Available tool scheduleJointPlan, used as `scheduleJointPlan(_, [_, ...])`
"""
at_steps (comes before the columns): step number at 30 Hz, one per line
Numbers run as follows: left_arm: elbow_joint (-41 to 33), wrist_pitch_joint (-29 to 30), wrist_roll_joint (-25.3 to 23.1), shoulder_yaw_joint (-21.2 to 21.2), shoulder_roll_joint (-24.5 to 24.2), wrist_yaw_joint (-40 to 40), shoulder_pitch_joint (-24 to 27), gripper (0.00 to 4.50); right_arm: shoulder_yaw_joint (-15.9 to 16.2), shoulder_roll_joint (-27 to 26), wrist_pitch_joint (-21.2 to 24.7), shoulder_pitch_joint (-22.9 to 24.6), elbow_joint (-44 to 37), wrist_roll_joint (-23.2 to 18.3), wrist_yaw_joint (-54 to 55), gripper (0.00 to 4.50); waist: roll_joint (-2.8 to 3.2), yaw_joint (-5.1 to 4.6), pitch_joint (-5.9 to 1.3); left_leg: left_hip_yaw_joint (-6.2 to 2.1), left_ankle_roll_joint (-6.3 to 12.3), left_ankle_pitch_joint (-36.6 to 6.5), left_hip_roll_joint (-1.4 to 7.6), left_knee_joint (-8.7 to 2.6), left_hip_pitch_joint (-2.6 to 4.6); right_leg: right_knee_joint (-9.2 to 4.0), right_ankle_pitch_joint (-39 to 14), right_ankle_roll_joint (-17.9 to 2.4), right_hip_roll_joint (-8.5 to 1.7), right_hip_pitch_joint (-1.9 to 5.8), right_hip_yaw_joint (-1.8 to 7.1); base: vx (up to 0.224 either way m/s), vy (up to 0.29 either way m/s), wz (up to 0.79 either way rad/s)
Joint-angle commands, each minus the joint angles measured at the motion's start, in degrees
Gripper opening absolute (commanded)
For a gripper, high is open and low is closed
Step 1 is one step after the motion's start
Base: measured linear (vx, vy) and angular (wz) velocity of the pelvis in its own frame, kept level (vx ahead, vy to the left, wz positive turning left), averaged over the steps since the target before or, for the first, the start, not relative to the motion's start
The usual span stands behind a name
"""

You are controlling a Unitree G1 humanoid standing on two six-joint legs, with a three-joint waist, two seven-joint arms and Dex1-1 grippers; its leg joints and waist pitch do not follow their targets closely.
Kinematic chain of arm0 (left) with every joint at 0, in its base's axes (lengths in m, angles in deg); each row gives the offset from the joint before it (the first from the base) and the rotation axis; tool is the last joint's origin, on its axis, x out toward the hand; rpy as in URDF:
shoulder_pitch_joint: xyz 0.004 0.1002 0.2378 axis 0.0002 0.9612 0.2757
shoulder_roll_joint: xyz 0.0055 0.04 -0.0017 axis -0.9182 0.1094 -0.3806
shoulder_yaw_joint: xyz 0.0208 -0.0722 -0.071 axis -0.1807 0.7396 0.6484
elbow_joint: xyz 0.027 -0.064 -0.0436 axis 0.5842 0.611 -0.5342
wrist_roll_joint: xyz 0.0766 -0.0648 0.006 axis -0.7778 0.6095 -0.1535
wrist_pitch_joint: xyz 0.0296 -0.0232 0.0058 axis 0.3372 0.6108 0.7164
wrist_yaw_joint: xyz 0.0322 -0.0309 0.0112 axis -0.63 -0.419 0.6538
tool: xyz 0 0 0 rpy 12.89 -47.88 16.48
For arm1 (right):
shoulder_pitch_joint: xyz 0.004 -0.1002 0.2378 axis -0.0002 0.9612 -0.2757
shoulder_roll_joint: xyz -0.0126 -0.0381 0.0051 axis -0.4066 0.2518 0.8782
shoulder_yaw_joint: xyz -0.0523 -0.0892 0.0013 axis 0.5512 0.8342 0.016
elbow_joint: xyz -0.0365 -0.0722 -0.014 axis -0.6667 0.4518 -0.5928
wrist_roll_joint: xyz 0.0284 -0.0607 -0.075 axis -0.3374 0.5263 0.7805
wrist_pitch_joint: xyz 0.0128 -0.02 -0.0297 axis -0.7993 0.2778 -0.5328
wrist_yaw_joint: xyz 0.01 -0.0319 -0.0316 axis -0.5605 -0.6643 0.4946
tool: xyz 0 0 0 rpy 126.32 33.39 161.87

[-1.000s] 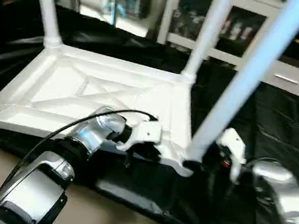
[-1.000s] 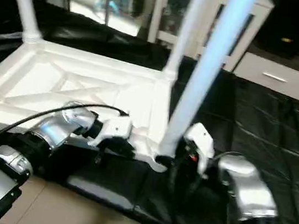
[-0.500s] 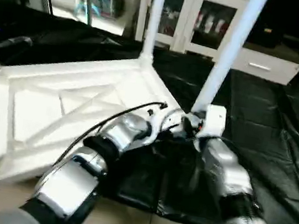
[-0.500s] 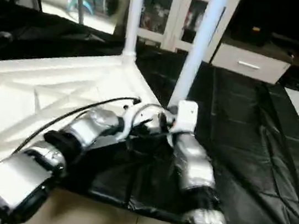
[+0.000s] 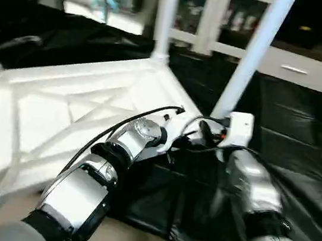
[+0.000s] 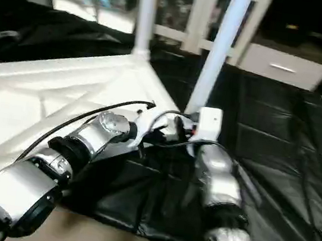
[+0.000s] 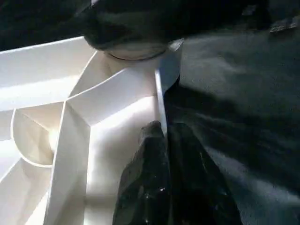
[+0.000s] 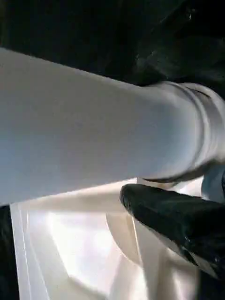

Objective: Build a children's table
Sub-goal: Rotate leg to tighten

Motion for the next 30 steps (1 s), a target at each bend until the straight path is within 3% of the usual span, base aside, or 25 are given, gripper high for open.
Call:
scheduleJointPlan(1, [-1.3,-3.1,-0.3,-1.1,-0.3,-2.6,1.6,0.00,0.2,1.5,1.4,0.6,-4.2,-0.7,-2.4,3.74,-0.53,0.29,-3.93,0.21,6.97,-5.5,1.43,-3.36,0.10,-2.23,-6.3,-13.6,-2.80,3.62,1.98,0.000,0.000,0.00])
scheduleJointPlan(2, [-1.7,-3.6,-0.4,-1.5,-0.9,-3.5,2.0,0.00,0.3,2.6,2.5,1.4,-5.7,-1.0,-3.7,3.80,-0.97,0.62,-3.73,0.28,6.69,-6.6,1.40,-3.37,0.04,-2.38,-7.9,-13.2,-2.76,3.62,1.96,0.000,0.000,0.00])
scheduleJointPlan(3, [-4.5,-6.4,-0.3,-3.0,-3.9,-9.8,4.4,0.00,1.4,8.7,7.1,5.0,-12.6,-3.2,-11.4,3.80,-0.99,1.14,-3.36,0.26,6.73,-8.4,1.57,-3.55,0.37,-2.76,-10.2,-12.6,-2.68,3.73,2.03,0.000,0.000,0.00])
scheduleJointPlan(4, [-5.7,-6.4,0.0,-3.4,-5.0,-12.3,5.4,0.00,2.1,11.7,8.5,6.6,-15.4,-3.8,-14.9,3.97,-1.00,1.48,-3.32,0.35,6.64,-8.9,1.84,-3.51,0.57,-2.74,-10.6,-12.4,-2.77,3.60,2.22,0.000,0.000,0.00])
scheduleJointPlan(5, [-5.7,-6.4,0.0,-3.4,-5.0,-12.3,5.4,0.00,2.1,11.7,8.5,6.6,-15.4,-3.8,-14.9,4.09,-0.82,1.66,-3.10,0.47,6.16,-10.9,1.84,-3.69,0.74,-2.96,-12.6,-12.2,-2.73,3.41,2.27,0.000,0.000,0.00])
scheduleJointPlan(7, [-9.2,-8.1,0.8,-4.3,-8.2,-19.5,7.8,0.00,4.5,19.6,8.0,10.6,-21.3,-4.0,-25.0,4.19,-0.60,1.93,-3.19,0.34,4.45,-13.1,2.01,-3.90,0.73,-3.36,-17.1,-10.5,-2.95,3.48,2.24,0.000,0.000,0.00])
scheduleJointPlan(9, [-10.0,-8.6,0.7,-4.7,-9.3,-21.1,8.4,0.00,5.1,22.0,6.8,12.0,-22.9,-4.1,-28.3,4.44,0.01,2.03,-3.13,0.34,3.14,-14.5,2.17,-4.08,0.70,-3.40,-17.3,-10.2,-2.83,3.26,2.29,0.000,0.000,0.00])
scheduleJointPlan(10, [-11.1,-9.5,1.0,-5.2,-10.4,-23.8,9.3,0.00,5.4,24.4,6.7,13.6,-24.4,-5.1,-32.0,4.44,-0.18,2.03,-3.21,0.36,2.76,-14.4,2.08,-3.96,0.72,-3.31,-17.4,-10.1,-2.81,3.22,2.27,0.000,0.000,0.00])
scheduleJointPlan(11, [-12.3,-9.5,1.5,-5.4,-11.3,-26.0,10.1,0.00,5.6,26.5,6.8,15.1,-25.6,-6.1,-35.5,4.44,0.15,2.22,-3.13,0.40,2.40,-15.2,2.13,-3.99,0.89,-3.48,-17.2,-10.4,-2.76,3.13,2.34,0.000,0.000,0.00])
scheduleJointPlan(12, [-13.6,-9.8,2.1,-5.7,-12.0,-27.9,10.8,0.00,5.8,28.0,7.2,16.0,-26.5,-7.1,-37.8,4.44,0.05,2.26,-3.16,0.38,2.42,-15.5,2.21,-4.00,0.95,-3.32,-16.6,-10.7,-2.76,3.23,2.34,0.000,0.000,0.00])
scheduleJointPlan(13, [-15.0,-9.6,3.1,-5.7,-12.4,-29.6,11.4,0.00,6.1,29.2,8.1,16.8,-27.6,-8.2,-39.9,4.44,-0.11,2.43,-3.06,0.27,2.75,-15.4,2.27,-4.10,0.61,-3.16,-16.5,-11.0,-2.84,3.36,2.33,0.000,0.000,0.00])
scheduleJointPlan(16, [-18.3,-8.4,4.3,-5.5,-13.3,-32.5,12.4,0.00,7.5,30.9,9.3,17.4,-29.8,-9.7,-43.6,4.44,0.04,2.18,-3.07,0.24,2.57,-16.1,2.25,-4.17,0.46,-3.34,-19.1,-10.6,-2.87,3.19,2.22,0.000,0.000,0.00])
scheduleJointPlan(17, [-18.9,-8.2,4.4,-5.7,-13.7,-33.5,12.5,0.00,8.6,30.7,8.7,17.0,-29.7,-9.3,-44.5,4.44,-0.01,2.26,-3.06,0.31,2.26,-16.5,2.25,-4.10,0.73,-3.56,-20.0,-10.3,-2.86,2.98,2.20,0.000,0.000,0.00])
scheduleJointPlan(20, [-19.7,-8.3,4.0,-6.5,-14.4,-35.1,12.9,0.00,11.5,29.2,6.7,15.2,-28.0,-7.1,-44.9,4.44,-0.02,2.25,-3.17,0.33,1.73,-15.4,2.32,-4.09,0.82,-3.37,-18.9,-10.7,-2.85,2.80,2.22,0.000,0.000,0.00])
scheduleJointPlan(21, [-20.0,-8.2,3.9,-6.6,-14.5,-35.1,12.9,0.00,11.8,28.7,6.3,14.7,-27.6,-6.7,-44.7,4.44,0.06,2.46,-3.37,0.52,1.45,-14.9,2.34,-3.86,1.31,-3.12,-17.2,-11.5,-2.87,2.49,2.29,0.000,0.000,0.00])
scheduleJointPlan(27, [-22.2,-7.2,3.8,-6.9,-14.8,-34.8,13.9,0.00,14.6,26.7,4.5,11.4,-23.8,-4.8,-46.8,4.44,0.38,2.38,-3.60,0.70,2.04,-11.5,2.29,-3.73,0.76,-1.87,-9.1,-13.8,-2.57,3.12,2.20,0.000,0.000,0.00])
scheduleJointPlan(30, [-23.0,-6.5,3.7,-7.1,-14.7,-35.0,14.3,0.00,15.9,26.2,3.7,9.6,-22.2,-4.1,-47.7,4.44,0.47,2.42,-3.54,0.80,1.97,-12.3,2.16,-3.68,0.69,-2.03,-9.6,-13.8,-2.68,3.31,2.25,0.000,0.000,0.00])
